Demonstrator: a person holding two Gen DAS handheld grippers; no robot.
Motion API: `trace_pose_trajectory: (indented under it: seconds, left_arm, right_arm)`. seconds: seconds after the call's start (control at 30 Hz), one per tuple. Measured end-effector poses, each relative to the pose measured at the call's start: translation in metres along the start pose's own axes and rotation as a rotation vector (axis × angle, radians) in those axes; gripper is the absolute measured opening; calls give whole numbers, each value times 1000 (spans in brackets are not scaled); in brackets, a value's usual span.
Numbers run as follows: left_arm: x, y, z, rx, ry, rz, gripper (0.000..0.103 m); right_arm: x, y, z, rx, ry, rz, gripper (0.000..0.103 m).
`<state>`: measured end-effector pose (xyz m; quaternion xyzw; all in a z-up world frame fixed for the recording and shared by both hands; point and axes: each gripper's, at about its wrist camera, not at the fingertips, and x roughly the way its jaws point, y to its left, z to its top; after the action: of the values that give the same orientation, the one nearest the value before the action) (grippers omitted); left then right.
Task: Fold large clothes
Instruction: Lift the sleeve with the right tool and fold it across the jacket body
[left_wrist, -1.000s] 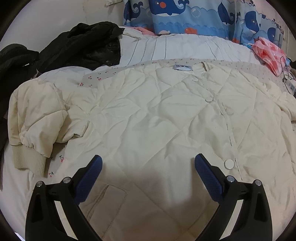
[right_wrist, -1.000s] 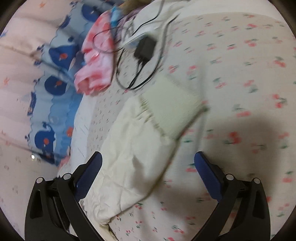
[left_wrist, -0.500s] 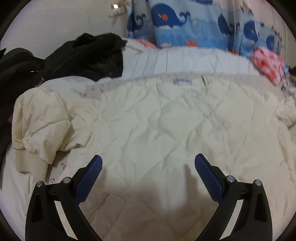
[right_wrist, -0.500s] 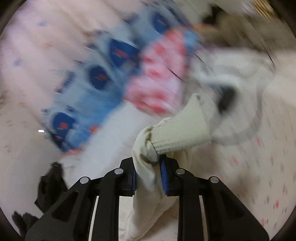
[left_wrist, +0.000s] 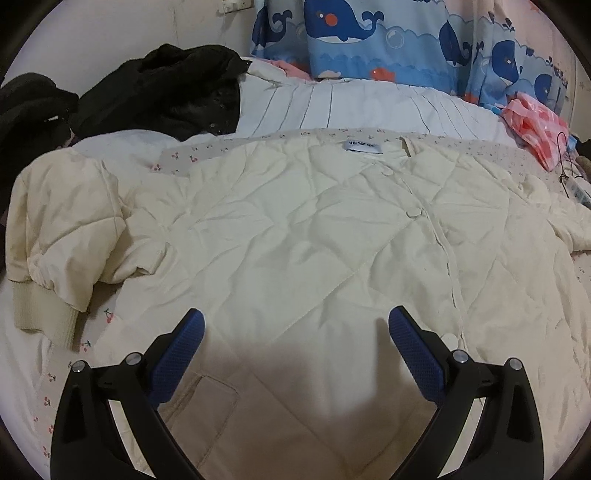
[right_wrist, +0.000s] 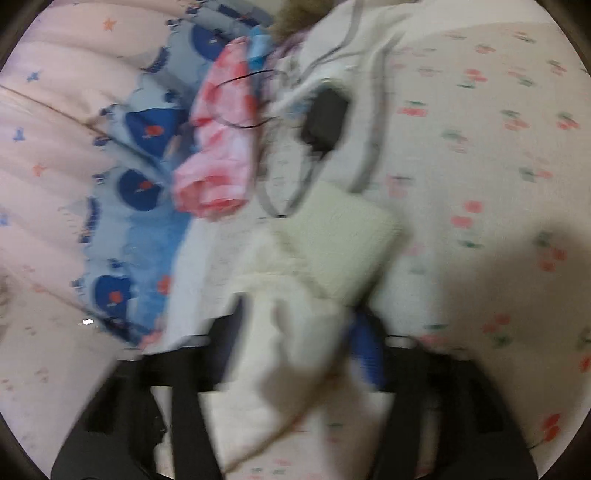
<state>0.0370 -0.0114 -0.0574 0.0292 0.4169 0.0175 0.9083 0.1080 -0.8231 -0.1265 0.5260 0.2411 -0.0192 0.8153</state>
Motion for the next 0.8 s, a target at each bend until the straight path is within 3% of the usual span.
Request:
trace_pose_trajectory:
  seconds: [0.07,0.13,0.17,0.2,0.23,0.3,0.4,0.47,0.53,0.8]
  left_arm:
    - [2,0,0,-2,3,2,96]
    - [3,-1,0,-3,7,2,96]
    - [4,-1,0,-3,9,2,96]
    - [3,0,0,-4,9,2,96]
    - [2,0,0,-5,7,2,96]
    - [2,0,0,-8,4,2,96]
    - [4,-2,0,-4,14,-4,96]
    - [5,-3,-1,4,21,2,96]
    - [6,-4,-1,8,28,10,96]
    - [6,0,-1,-15,46,1,96]
  right_arm:
    - [12,12,3,-11,13,-11,89]
    - [22,18,2,-48,33,-76,84]
    - [24,20,0,-61,33,-106,64]
    - [16,20,-1,-55,24,-96,29]
    - [7,19,-5,-37,-12,-51,16]
    - [-8,24,-13,-63,-78,-20,16]
    - [7,-4,-15,-32,-19,-139,16]
    - [5,-15,-16,-4,-28,-123,13]
    - [8,-3,-18,-46,-22,-169,15]
    - [-24,60,-23,-64,-130,10,15]
